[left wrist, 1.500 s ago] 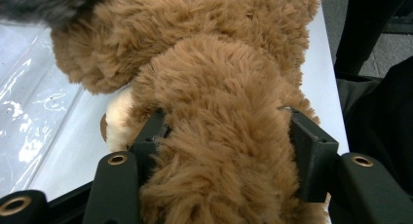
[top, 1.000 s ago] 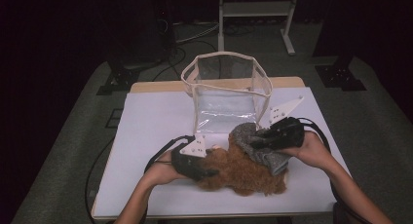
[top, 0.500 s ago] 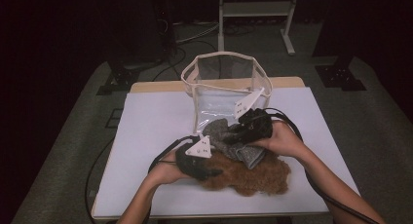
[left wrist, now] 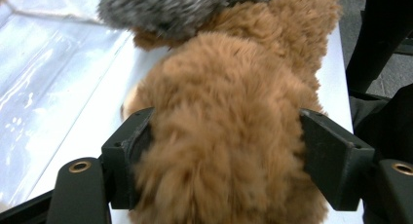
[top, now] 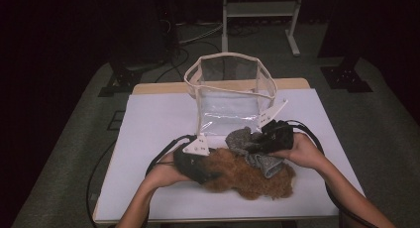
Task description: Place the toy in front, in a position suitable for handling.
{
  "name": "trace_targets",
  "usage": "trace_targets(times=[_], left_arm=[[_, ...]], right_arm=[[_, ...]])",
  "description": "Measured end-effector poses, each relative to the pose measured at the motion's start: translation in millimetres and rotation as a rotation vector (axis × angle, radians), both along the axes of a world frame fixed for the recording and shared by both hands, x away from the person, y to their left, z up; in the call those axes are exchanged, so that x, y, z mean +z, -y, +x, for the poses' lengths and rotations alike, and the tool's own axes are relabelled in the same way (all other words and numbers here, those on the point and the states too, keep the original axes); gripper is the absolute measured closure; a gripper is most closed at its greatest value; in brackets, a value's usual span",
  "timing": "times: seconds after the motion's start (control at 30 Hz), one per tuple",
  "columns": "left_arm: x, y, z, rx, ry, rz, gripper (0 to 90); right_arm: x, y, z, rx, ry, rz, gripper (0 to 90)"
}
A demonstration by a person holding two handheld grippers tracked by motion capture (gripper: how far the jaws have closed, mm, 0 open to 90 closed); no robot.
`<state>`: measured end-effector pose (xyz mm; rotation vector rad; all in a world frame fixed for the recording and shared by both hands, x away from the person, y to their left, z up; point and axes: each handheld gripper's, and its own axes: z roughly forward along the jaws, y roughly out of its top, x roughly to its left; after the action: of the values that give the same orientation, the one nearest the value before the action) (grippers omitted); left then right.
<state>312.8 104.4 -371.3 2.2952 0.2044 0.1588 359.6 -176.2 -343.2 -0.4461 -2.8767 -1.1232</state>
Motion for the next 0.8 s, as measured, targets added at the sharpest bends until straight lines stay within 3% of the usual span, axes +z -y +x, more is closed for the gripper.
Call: trace_targets(times=[0.07, 0.17, 0.33, 0.47, 0.53, 0.67, 0.8], left_arm=[[-2.5, -1.1, 0.5, -0.018, 0.001, -0.003, 34.1], [-6.5, 1.4, 1.2, -0.023, 0.003, -0.019, 43.6], [-7.5, 7.4, 2.9, -0.017, -0.001, -0.021, 46.5], [-9.2, 10.5, 2.4, -0.015, 0.005, -0.035, 46.4], [-9.7, 9.9, 1.8, -0.016, 0.006, -0.038, 45.5], [-7.6, 4.8, 2.9, -0.002, 0.012, -0.048, 36.7], [-6.0, 1.1, 4.3, 0.031, 0.002, -0.057, 27.0]], right_arm=[[1.5, -0.2, 0.0, 0.0, -0.002, -0.003, 78.5], [12.4, -3.5, -3.2, 0.009, 0.04, 0.004, 78.4], [28.8, -23.0, -12.0, 0.055, 0.071, 0.038, 78.4], [21.9, -40.3, -15.6, 0.094, 0.062, 0.012, 78.4], [14.5, -40.8, -15.0, 0.086, 0.054, -0.015, 78.3], [-0.3, -26.6, -14.4, 0.056, 0.048, -0.045, 78.7], [-6.4, -7.7, -13.6, 0.026, 0.026, -0.011, 78.9]])
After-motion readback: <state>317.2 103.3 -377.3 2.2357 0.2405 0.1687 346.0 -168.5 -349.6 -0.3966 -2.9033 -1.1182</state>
